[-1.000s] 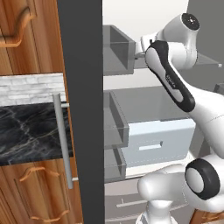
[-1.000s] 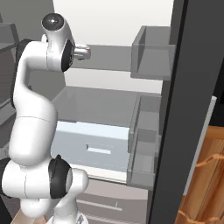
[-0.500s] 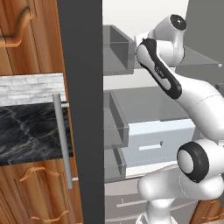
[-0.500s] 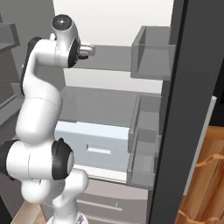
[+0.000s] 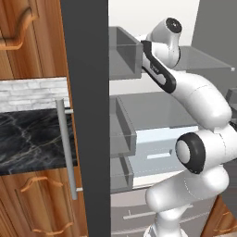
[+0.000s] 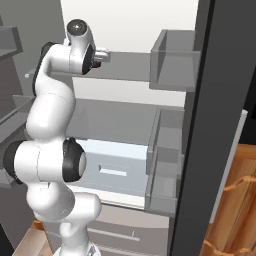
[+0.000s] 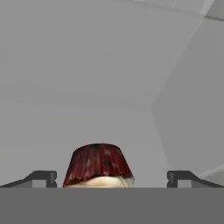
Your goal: Take the cupcake and cake from the fridge and place them on the empty tray on the dining counter.
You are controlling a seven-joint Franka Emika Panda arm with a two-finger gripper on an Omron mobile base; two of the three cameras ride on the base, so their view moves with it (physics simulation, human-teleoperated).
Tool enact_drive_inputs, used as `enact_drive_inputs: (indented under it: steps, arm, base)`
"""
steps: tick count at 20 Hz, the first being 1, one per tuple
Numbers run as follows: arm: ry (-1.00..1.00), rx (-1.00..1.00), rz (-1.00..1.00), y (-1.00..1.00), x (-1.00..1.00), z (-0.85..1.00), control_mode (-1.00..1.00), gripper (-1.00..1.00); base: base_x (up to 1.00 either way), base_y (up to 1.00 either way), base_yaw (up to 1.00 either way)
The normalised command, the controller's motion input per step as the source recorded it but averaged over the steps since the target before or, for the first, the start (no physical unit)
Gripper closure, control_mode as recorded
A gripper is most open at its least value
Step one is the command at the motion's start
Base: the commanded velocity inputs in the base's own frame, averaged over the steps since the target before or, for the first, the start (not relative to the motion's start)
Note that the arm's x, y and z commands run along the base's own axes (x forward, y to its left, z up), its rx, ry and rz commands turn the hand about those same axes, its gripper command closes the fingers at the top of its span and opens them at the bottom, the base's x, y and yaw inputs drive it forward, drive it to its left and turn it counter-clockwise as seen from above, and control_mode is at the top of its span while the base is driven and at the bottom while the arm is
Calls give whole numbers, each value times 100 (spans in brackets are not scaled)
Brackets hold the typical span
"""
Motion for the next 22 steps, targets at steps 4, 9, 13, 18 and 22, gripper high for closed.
enact_drive_inputs:
  steps: [4,9,13,18,22]
  arm:
    - [0,0,0,0,65,-5,-100,-100]
    - [0,0,0,0,46,-8,-100,-100]
    - [0,0,0,0,3,-13,-100,100]
    - [-9,0,0,-3,-56,-10,-100,100]
    - [-19,0,0,0,-91,17,-100,100]
  base:
    - [0,0,0]
    - [0,0,0]
    - [0,0,0]
    - [0,0,0]
    - [0,0,0]
